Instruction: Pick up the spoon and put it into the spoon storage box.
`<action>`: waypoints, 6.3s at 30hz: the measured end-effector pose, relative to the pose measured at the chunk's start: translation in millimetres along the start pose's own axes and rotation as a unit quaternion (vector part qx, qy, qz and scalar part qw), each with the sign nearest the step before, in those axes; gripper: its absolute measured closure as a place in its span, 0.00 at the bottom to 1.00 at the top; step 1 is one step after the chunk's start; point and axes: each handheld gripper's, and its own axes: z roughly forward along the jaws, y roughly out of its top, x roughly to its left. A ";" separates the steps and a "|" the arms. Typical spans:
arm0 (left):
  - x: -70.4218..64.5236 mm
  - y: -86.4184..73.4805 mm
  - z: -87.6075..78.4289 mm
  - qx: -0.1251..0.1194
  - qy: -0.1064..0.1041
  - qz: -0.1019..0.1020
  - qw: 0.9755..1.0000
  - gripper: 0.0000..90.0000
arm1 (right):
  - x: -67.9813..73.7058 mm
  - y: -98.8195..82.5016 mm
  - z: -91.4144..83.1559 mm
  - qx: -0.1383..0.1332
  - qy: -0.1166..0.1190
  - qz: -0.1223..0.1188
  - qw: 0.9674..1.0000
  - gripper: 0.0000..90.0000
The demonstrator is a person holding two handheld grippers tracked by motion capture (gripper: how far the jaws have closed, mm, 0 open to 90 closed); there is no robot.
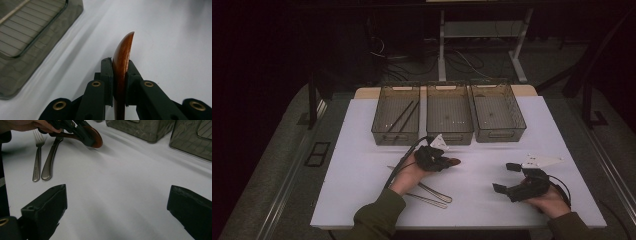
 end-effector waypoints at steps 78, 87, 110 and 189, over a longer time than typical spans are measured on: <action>86.8 115.5 -20.2 -0.077 0.022 -0.069 0.994 0.89 | -0.4 0.4 -1.7 -0.007 0.005 0.009 1.000 0.02; 98.6 130.4 -2.0 -0.092 0.028 -0.076 0.992 0.89 | -1.3 0.5 -2.2 -0.009 0.008 0.007 1.000 0.02; 118.0 132.4 21.8 -0.098 0.063 -0.101 0.988 0.80 | -1.9 0.5 -3.5 -0.013 0.013 0.008 1.000 0.02; 20.5 -13.1 -80.6 -0.112 0.046 -0.088 0.989 0.33 | -1.8 1.1 0.9 -0.002 0.003 0.009 1.000 0.02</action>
